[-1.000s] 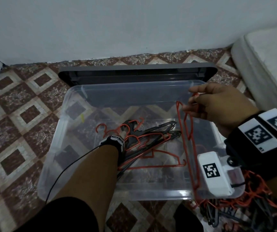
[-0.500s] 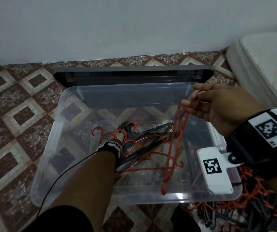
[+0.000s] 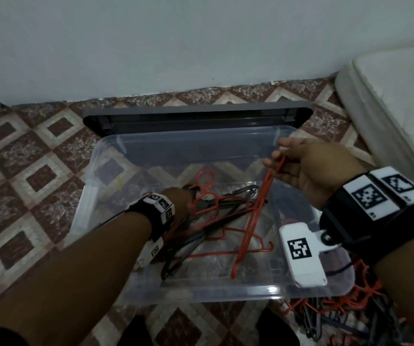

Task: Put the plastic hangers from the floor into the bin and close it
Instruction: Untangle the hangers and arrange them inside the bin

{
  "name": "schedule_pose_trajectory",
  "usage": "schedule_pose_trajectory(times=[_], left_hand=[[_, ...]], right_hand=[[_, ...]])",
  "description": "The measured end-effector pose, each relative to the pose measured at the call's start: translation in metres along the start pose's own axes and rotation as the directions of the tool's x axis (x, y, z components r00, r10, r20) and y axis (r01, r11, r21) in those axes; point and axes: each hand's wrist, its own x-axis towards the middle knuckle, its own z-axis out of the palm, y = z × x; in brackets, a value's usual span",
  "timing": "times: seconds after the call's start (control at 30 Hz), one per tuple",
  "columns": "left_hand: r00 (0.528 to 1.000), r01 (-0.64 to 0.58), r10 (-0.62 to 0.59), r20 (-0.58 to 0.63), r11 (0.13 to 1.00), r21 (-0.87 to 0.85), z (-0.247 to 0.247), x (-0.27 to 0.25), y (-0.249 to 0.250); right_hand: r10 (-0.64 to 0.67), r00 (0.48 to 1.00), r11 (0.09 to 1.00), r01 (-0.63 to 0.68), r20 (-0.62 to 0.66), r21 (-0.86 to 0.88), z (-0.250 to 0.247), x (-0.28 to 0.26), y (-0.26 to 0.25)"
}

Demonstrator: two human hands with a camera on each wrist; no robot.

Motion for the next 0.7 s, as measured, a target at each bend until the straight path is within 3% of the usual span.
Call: schedule_pose_trajectory(times=[0.1,0.3,0.43,0.7], left_hand=[[0.997,-0.004,-0.001,-0.078,0.999,-0.054,-0.037,-0.023,0.020],[0.997,-0.078,0.074,-0.026,0.966,-0.247,-0.078,-0.058,0.058],[0.999,-0.047,0.042,-0.020,0.922,-0.383,-0.076,-0.062,0.074],[0.988,-0.073,0.145,0.050,0.733,-0.676,-0.051,-0.043,0.101]], right_hand=[[0.042,0.999,0.999,-0.042,-0.004,0.022,-0.001,-0.004,0.000],[0.145,0.988,0.988,-0.147,0.048,0.041,0.006,-0.018,-0.006],[0.148,0.987,0.987,-0.152,0.068,0.052,0.009,-0.026,-0.010],[0.127,0.985,0.990,-0.133,0.114,0.049,0.016,-0.029,-0.006]])
